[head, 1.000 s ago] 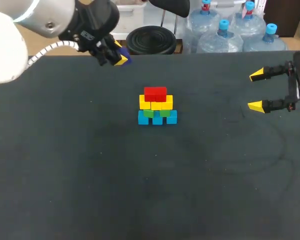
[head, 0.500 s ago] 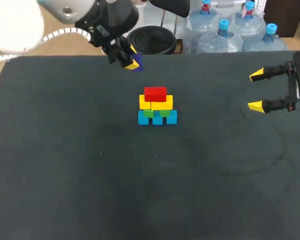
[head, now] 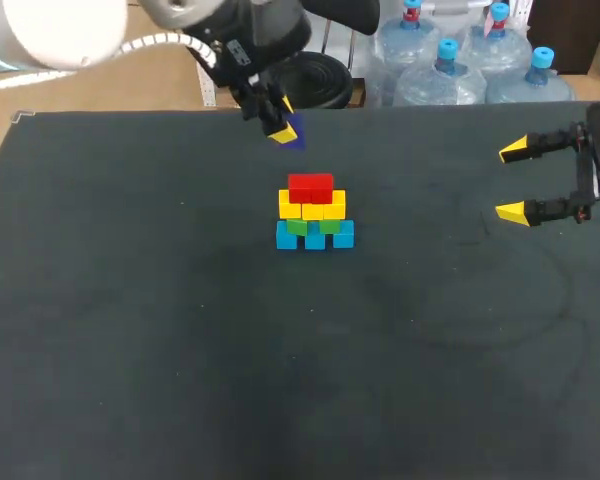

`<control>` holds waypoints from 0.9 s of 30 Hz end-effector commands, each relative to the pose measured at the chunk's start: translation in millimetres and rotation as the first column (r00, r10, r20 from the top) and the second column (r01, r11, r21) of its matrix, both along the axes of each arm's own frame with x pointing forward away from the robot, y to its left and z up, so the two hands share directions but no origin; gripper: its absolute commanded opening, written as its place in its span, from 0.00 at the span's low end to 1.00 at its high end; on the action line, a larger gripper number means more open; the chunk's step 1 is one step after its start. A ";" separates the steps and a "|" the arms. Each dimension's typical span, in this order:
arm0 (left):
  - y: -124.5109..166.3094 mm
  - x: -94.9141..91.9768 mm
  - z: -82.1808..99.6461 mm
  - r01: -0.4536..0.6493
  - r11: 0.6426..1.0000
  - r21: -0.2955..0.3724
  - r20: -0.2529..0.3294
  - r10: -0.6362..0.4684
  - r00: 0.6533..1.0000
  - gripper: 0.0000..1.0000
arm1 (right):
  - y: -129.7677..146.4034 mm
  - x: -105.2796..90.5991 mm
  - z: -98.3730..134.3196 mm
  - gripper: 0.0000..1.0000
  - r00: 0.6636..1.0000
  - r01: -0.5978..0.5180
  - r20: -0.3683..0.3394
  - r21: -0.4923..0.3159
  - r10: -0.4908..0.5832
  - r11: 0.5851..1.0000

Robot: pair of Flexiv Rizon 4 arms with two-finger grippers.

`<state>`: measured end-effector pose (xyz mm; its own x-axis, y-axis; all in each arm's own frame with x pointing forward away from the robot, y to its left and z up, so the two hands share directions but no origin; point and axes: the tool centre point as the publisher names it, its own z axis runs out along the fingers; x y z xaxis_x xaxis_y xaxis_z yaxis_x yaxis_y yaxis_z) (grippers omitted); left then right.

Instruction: Place the blue cubes, place green cubes on the blue cubes, place the yellow cubes on the green cubes, then place the red cubes on the yellow cubes, and place purple cube on the red cubes.

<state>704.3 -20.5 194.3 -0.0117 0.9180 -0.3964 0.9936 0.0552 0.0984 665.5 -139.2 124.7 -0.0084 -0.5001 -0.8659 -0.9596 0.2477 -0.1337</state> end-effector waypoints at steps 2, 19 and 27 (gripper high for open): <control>-5.9 5.4 -5.8 -0.001 1.000 0.026 -0.012 0.002 1.000 0.00 | 0.5 0.6 -0.8 1.00 1.000 0.000 0.001 0.001 0.000 1.000; -17.3 2.2 -22.1 0.006 1.000 0.025 -0.029 -0.005 1.000 0.00 | 0.5 0.6 -0.8 1.00 1.000 0.000 0.001 0.001 0.000 1.000; -22.0 -1.0 -30.3 0.015 1.000 0.010 -0.034 -0.015 0.999 0.00 | 0.5 0.6 -0.8 1.00 1.000 0.000 0.001 0.001 0.000 1.000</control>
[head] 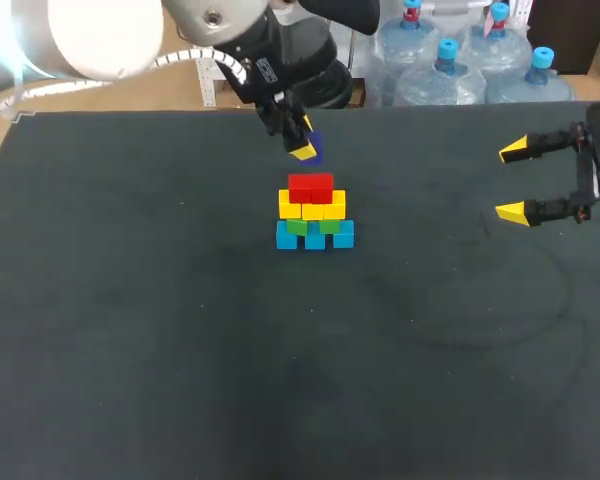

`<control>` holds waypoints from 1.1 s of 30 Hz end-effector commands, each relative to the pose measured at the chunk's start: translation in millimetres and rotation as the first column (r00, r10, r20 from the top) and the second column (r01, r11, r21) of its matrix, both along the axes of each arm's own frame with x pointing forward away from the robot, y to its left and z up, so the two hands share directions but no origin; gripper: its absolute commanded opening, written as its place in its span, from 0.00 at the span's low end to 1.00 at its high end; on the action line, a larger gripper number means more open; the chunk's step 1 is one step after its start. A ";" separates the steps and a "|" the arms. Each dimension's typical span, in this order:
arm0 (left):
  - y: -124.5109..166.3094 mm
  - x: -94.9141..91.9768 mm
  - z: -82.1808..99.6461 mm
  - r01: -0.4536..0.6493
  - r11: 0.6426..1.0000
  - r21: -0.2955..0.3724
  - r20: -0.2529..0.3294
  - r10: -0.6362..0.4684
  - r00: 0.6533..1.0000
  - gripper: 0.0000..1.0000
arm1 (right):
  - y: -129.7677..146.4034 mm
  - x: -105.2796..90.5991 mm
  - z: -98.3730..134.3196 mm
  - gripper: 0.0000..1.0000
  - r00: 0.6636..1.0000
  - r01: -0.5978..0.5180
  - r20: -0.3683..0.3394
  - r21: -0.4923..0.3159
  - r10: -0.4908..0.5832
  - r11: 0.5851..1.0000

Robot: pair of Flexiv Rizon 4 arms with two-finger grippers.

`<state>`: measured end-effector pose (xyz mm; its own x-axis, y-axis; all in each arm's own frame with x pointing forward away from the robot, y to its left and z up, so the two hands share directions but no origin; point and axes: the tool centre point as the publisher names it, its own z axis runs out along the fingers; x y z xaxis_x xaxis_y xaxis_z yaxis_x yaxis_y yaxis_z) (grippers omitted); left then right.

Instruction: Place the blue cubes, place green cubes on the blue cubes, place the yellow cubes on the green cubes, then place the red cubes on the yellow cubes, and place purple cube on the red cubes.

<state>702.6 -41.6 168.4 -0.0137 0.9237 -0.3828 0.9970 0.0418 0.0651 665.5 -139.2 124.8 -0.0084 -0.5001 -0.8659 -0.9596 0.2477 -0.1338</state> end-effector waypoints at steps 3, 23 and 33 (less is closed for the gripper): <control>-0.7 1.3 -7.9 0.004 1.000 -0.004 -0.003 -0.004 1.000 0.00 | 0.5 0.6 -0.8 1.00 1.000 0.000 0.001 0.001 0.000 1.000; -3.5 -4.2 -25.8 0.028 0.999 -0.016 -0.035 -0.029 0.999 0.00 | 0.5 0.6 -0.8 1.00 1.000 0.000 0.001 0.001 0.000 1.000; -3.6 -1.4 -29.5 0.028 0.999 -0.020 -0.042 -0.029 0.999 0.00 | 0.5 0.6 -0.8 1.00 1.000 0.000 0.001 0.001 0.000 1.000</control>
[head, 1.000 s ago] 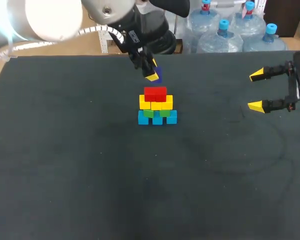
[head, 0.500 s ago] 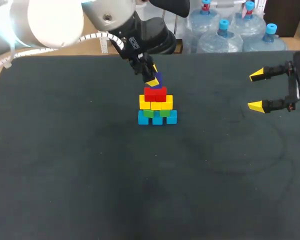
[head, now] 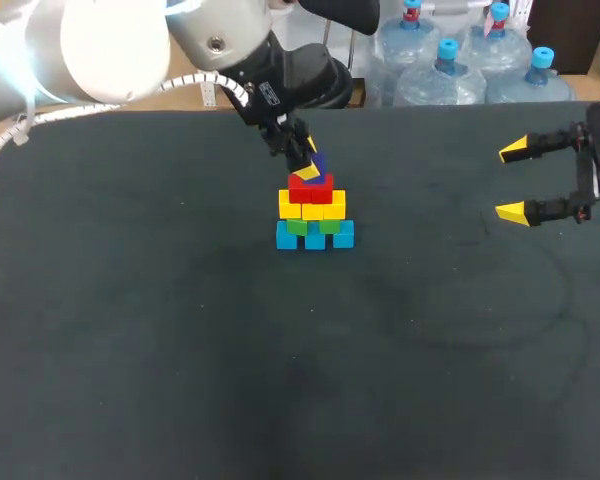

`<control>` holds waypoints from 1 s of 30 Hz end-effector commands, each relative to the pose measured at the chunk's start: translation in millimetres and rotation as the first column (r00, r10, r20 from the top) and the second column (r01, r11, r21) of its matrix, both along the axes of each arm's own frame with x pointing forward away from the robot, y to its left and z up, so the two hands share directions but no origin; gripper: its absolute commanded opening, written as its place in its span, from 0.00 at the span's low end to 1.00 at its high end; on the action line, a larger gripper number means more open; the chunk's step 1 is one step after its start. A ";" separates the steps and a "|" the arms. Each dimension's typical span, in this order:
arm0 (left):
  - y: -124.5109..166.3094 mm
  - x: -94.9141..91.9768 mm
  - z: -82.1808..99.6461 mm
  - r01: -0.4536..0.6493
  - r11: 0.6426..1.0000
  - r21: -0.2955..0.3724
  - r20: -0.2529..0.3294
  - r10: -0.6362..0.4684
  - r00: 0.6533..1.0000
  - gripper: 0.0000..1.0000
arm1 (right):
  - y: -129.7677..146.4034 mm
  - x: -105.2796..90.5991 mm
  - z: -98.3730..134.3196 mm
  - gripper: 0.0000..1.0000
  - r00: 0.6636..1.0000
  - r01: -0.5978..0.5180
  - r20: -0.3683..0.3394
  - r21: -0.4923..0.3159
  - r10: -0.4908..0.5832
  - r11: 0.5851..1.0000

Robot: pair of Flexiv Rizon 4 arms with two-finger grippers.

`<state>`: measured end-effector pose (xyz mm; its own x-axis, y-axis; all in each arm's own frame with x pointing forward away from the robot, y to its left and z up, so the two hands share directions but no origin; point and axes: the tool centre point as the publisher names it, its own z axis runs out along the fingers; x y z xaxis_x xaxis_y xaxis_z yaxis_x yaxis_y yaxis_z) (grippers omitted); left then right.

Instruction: Place the blue cubes, place green cubes on the blue cubes, place the yellow cubes on the green cubes, then place the red cubes on the yellow cubes, and place purple cube on the red cubes.

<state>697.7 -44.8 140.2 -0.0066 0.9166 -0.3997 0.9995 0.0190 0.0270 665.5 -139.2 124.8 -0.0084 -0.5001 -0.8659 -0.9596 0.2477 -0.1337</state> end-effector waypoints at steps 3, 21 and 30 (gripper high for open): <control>-0.7 5.1 -2.0 0.004 1.000 -0.003 -0.005 -0.004 1.000 0.00 | 0.5 0.6 -0.8 1.00 1.000 0.000 0.001 0.001 0.000 1.000; -1.0 9.7 -7.7 0.007 1.000 0.005 -0.013 -0.007 1.000 0.00 | 0.5 0.6 -0.8 1.00 1.000 0.000 0.001 0.001 0.000 1.000; -0.5 13.3 -9.9 0.009 1.000 0.013 -0.016 -0.009 1.000 0.00 | 0.5 0.6 -0.8 1.00 1.000 0.000 0.001 0.001 0.000 1.000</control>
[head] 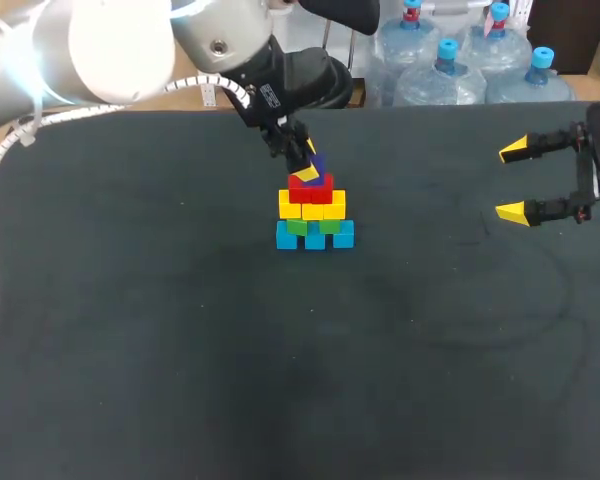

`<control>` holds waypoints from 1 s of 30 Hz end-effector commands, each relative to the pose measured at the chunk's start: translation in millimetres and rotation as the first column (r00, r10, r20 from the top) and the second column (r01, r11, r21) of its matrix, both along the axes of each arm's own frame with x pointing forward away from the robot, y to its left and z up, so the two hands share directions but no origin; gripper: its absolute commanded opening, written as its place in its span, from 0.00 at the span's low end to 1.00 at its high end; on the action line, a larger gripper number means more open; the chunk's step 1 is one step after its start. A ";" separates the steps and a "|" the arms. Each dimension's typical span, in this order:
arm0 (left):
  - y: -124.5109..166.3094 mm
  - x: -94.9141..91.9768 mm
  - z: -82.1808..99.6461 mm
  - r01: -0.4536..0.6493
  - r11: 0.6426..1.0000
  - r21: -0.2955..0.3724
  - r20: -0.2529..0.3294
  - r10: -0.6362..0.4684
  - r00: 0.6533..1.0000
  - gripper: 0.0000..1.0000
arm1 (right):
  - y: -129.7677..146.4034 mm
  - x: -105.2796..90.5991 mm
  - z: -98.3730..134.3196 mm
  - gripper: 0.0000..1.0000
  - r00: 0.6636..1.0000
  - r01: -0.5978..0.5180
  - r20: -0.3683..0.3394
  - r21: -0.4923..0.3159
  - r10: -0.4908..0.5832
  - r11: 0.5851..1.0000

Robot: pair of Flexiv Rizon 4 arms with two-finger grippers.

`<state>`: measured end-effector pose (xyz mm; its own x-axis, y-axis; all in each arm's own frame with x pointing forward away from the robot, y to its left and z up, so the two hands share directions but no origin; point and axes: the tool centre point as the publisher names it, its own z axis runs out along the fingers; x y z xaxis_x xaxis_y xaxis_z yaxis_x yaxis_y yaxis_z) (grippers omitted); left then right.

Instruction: Place the blue cubes, place green cubes on the blue cubes, place the yellow cubes on the green cubes, then place the red cubes on the yellow cubes, and place purple cube on the red cubes.

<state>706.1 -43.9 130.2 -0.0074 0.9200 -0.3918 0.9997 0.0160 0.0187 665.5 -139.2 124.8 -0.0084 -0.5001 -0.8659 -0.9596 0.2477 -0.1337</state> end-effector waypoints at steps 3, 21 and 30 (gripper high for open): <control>-2.0 5.7 -0.4 0.009 1.000 0.005 -0.008 -0.009 1.000 0.00 | 0.5 0.6 -0.8 1.00 1.000 0.000 0.001 0.001 0.000 1.000; 0.4 10.5 -4.6 0.006 1.000 0.011 -0.016 -0.006 1.000 0.00 | 0.5 0.6 -0.8 1.00 1.000 0.000 0.001 0.001 0.000 1.000; 1.4 11.4 -6.2 0.003 1.000 0.011 -0.021 -0.003 1.000 0.00 | 0.5 0.6 -0.8 1.00 1.000 0.000 0.001 0.001 0.000 1.000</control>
<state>713.7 -41.9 124.4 -0.0146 0.9238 -0.3825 0.9998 0.0176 0.0045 665.5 -139.2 124.8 -0.0084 -0.5001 -0.8659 -0.9596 0.2477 -0.1337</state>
